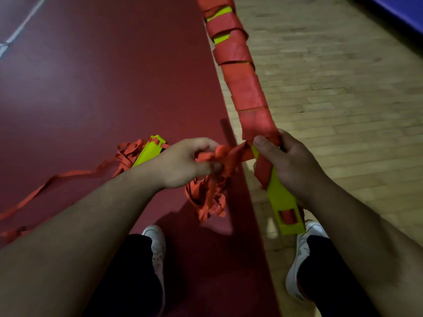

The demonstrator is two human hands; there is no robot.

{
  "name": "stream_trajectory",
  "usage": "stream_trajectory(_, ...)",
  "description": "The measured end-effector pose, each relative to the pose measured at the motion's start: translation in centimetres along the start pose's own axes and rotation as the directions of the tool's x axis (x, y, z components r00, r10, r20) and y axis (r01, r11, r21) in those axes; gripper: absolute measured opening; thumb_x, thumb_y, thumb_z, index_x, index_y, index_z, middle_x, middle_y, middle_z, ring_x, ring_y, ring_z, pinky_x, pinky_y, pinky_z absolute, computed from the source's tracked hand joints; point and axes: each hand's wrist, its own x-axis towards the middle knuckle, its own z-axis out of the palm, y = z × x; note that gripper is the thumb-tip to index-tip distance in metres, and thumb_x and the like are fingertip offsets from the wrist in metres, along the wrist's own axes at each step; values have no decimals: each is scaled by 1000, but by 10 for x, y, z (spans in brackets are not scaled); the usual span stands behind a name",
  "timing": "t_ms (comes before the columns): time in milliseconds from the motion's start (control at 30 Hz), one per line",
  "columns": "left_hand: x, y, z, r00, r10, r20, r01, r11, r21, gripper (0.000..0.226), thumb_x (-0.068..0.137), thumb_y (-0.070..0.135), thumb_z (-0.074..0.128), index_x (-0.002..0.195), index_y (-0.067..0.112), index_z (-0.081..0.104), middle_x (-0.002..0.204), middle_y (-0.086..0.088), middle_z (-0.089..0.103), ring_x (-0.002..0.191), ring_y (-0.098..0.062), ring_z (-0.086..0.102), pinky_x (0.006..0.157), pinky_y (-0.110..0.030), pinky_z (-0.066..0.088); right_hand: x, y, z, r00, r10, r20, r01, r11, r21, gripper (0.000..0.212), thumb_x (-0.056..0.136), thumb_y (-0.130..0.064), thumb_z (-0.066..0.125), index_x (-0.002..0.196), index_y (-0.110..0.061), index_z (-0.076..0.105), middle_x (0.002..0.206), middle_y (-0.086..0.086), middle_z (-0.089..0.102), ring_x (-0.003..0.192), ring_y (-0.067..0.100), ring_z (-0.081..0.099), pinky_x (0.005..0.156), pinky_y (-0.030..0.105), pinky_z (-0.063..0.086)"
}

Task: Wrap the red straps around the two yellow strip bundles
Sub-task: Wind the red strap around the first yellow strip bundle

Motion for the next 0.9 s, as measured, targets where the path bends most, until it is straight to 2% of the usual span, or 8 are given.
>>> stream_trajectory(133,-2,8,3,991,-34,-126,5,974,-227,13,97,30,59,98,25,70,86,14,70,80,3,59,70,-10,44,1,0,-7,1000,-8,-29,10,998,56,30,76,-71,63,97,-51,65,82,-3,71,80,28,70,81,56,58)
stream_trajectory(233,-1,8,7,1000,12,-27,-18,978,-206,5,92,18,67,95,22,65,82,3,61,77,-8,54,73,-22,44,0,-3,-9,1000,12,5,-13,985,170,31,81,-65,68,100,-41,67,80,7,70,67,27,68,64,46,56)
stream_trajectory(333,0,6,11,992,-2,126,23,987,-160,33,84,2,69,106,27,63,81,8,62,78,-16,53,75,-33,43,0,-7,-9,997,19,76,-42,950,310,36,84,-50,64,108,-24,64,89,23,69,56,26,64,54,38,52)
stream_trajectory(467,2,11,19,992,-20,124,35,992,-120,25,76,45,70,101,45,69,72,-2,44,68,-20,41,67,-36,34,1,-6,-8,993,28,119,-67,936,346,40,85,-51,64,111,-20,64,106,32,66,57,27,63,58,38,52)
stream_trajectory(567,3,11,26,999,-36,10,37,986,-161,12,80,45,69,84,33,71,68,-2,49,67,-19,44,67,-36,36,1,-4,-7,989,44,139,-87,943,322,43,87,-54,66,112,-18,64,106,33,65,61,32,63,62,42,52)
stream_trajectory(667,6,16,30,990,-64,-129,29,965,-259,15,88,26,59,75,21,66,69,1,60,65,-13,50,65,-30,38,2,-3,-8,989,34,142,-72,959,275,34,86,-54,65,107,-27,67,101,23,71,67,30,65,68,45,52)
stream_trajectory(767,10,21,23,934,-198,-299,-10,818,-575,19,77,14,49,66,21,62,86,-17,56,79,-23,49,73,-36,38,0,-3,-11,992,29,126,-57,972,227,16,84,-57,65,94,-45,70,84,1,72,70,18,68,76,42,50)
stream_trajectory(900,13,24,14,902,-276,-331,-71,661,-747,13,90,17,44,91,8,55,100,-24,55,92,-31,51,77,-40,46,-3,-6,-10,991,9,131,-37,976,213,11,85,-57,65,90,-48,70,80,-4,73,67,13,68,73,38,49)
